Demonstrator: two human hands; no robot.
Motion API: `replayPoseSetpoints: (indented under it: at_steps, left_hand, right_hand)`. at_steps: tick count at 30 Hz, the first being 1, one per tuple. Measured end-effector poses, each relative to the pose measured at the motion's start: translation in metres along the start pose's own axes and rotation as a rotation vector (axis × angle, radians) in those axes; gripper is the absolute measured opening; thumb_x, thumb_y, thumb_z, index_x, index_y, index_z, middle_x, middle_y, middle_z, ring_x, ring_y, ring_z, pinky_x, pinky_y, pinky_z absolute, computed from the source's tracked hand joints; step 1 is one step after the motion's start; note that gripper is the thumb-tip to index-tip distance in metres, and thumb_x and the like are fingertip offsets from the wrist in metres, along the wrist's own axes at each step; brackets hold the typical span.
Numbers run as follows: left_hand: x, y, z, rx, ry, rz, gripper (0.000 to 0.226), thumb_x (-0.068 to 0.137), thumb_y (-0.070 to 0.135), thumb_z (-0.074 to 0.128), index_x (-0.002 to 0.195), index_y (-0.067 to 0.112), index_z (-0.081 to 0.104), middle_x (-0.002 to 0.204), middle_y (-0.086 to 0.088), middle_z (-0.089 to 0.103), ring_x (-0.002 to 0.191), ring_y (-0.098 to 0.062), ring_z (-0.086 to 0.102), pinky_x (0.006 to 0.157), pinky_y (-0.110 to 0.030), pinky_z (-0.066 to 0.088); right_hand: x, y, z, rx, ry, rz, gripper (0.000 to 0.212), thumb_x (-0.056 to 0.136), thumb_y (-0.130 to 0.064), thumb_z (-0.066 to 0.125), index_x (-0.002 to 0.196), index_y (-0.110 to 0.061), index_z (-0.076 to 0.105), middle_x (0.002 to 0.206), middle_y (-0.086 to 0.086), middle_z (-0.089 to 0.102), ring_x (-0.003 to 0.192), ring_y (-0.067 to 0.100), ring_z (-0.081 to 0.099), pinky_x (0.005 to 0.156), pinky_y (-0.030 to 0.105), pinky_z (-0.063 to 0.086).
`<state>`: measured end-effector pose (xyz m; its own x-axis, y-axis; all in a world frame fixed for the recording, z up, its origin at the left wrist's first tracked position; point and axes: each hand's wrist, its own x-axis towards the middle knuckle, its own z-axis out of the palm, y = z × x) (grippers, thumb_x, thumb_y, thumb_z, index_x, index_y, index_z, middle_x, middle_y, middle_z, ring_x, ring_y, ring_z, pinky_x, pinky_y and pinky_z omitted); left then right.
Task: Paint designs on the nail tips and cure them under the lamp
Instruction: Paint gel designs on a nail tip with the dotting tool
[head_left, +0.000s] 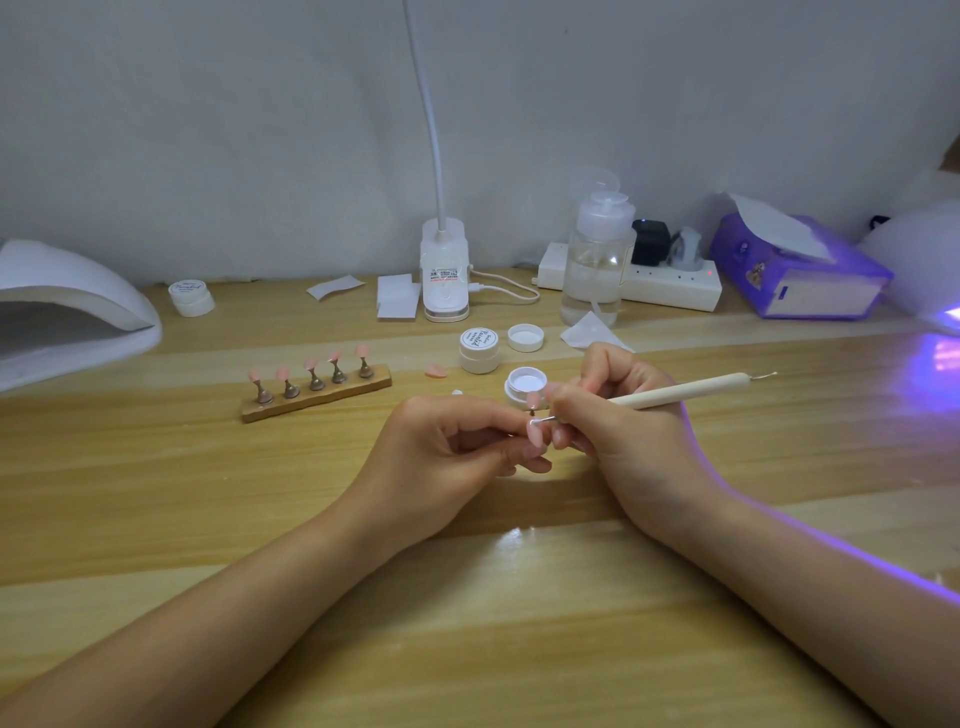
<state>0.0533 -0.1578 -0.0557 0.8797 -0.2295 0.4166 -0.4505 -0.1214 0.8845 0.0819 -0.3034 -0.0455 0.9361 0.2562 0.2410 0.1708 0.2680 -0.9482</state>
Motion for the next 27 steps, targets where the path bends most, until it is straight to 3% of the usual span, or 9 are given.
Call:
replayPoseSetpoints:
  at_steps: [12, 17, 21, 24, 27]
  left_hand:
    - [0.0001, -0.0006, -0.0004, 0.014, 0.000, 0.004, 0.019, 0.071, 0.011, 0.063, 0.088, 0.017, 0.068, 0.073, 0.012, 0.071, 0.070, -0.009, 0.070, 0.059, -0.015, 0.049]
    - [0.0001, -0.0008, 0.0000, -0.002, 0.003, 0.001, 0.017, 0.071, 0.013, 0.063, 0.086, 0.019, 0.067, 0.073, 0.013, 0.071, 0.069, -0.008, 0.070, 0.058, -0.015, 0.050]
    - [0.0001, -0.0015, -0.0002, -0.003, 0.006, 0.008, 0.016, 0.071, 0.012, 0.063, 0.084, 0.019, 0.068, 0.075, 0.011, 0.072, 0.069, -0.009, 0.070, 0.059, -0.016, 0.050]
    - [0.0003, -0.0021, -0.0003, 0.009, 0.000, 0.021, 0.017, 0.072, 0.012, 0.063, 0.086, 0.019, 0.067, 0.073, 0.012, 0.071, 0.070, -0.009, 0.070, 0.059, -0.015, 0.049]
    - [0.0005, -0.0027, -0.0002, 0.007, 0.010, 0.021, 0.020, 0.072, 0.011, 0.063, 0.090, 0.015, 0.068, 0.074, 0.009, 0.072, 0.070, -0.009, 0.070, 0.058, -0.014, 0.048]
  right_hand:
    - [0.0010, 0.0016, -0.0010, 0.013, -0.002, -0.005, 0.033, 0.066, -0.005, 0.058, 0.043, -0.024, 0.045, 0.056, 0.015, 0.058, 0.042, 0.010, 0.059, 0.043, 0.013, 0.041]
    - [0.0008, 0.0023, -0.0024, 0.000, -0.008, -0.010, 0.050, 0.076, 0.010, 0.057, 0.043, -0.024, 0.044, 0.053, 0.013, 0.057, 0.041, 0.009, 0.058, 0.043, 0.013, 0.042]
    - [0.0011, 0.0028, -0.0020, -0.013, -0.003, -0.005, 0.037, 0.069, -0.002, 0.059, 0.043, -0.024, 0.045, 0.054, 0.012, 0.058, 0.043, 0.010, 0.059, 0.044, 0.013, 0.042]
    - [0.0007, 0.0014, -0.0010, 0.011, 0.007, 0.004, 0.038, 0.069, -0.001, 0.059, 0.043, -0.024, 0.045, 0.057, 0.017, 0.057, 0.043, 0.011, 0.059, 0.044, 0.014, 0.042]
    - [0.0016, 0.0007, -0.0020, 0.072, 0.032, 0.031, 0.049, 0.076, 0.008, 0.060, 0.043, -0.024, 0.042, 0.046, 0.007, 0.052, 0.039, 0.010, 0.055, 0.043, 0.014, 0.042]
